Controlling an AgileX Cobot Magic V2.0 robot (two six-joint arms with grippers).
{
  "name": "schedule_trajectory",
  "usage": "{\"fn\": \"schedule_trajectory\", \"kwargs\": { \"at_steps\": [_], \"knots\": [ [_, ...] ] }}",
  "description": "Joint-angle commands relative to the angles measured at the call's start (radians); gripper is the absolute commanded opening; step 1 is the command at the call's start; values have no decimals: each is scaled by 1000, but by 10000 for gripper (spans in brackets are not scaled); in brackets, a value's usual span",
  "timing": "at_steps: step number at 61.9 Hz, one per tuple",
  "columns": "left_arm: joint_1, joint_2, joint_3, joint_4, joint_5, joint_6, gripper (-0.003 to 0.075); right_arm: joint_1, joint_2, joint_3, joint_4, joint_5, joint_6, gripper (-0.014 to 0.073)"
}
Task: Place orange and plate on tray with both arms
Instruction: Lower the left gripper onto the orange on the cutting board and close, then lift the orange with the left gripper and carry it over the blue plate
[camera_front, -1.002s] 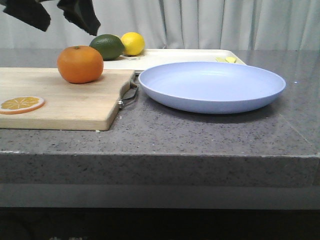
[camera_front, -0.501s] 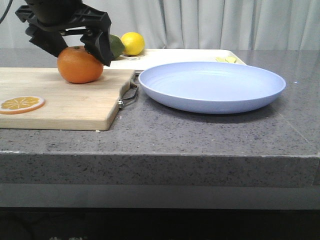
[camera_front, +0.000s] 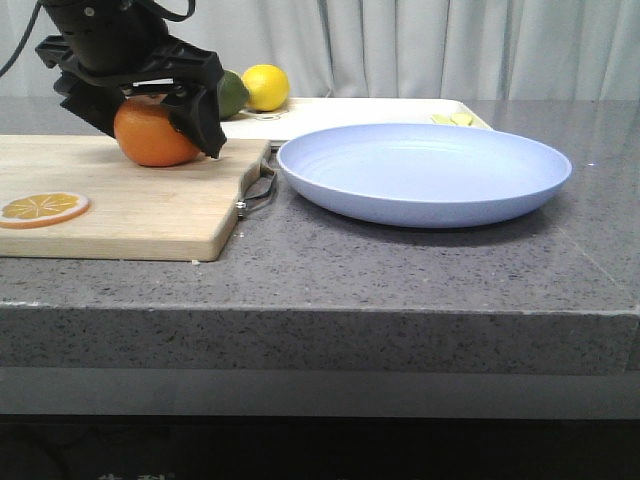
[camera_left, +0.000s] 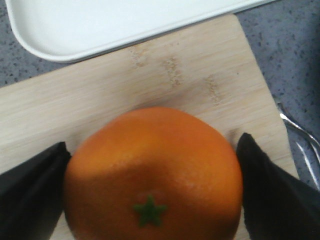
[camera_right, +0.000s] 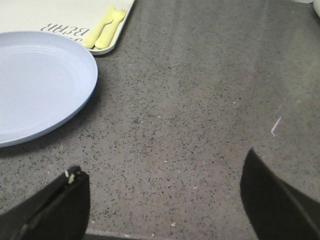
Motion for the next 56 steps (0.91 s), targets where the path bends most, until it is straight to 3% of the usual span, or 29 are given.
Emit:
{"fn": "schedule_trajectory", "kwargs": {
  "at_steps": [1, 11, 18, 36, 50, 56],
  "knots": [
    [-8, -42, -33, 0, -27, -2, 543, -5, 14, -31, -9, -81, -7, 619],
    [-8, -42, -39, -2, -18, -2, 384, -5, 14, -31, -9, -81, -7, 619],
    [-8, -42, -60, -2, 11, -2, 316, -5, 14, -31, -9, -81, -7, 619],
    [-34, -42, -160, -16, 61, -2, 307, -5, 14, -31, -9, -84, -7, 619],
    [-128, -35, -272, -16, 87, -2, 313, -5, 14, -31, -9, -103, -7, 619],
    [-166, -16, -329, -16, 112, -2, 349, -5, 14, -31, -9, -105, -7, 619]
  ]
}}
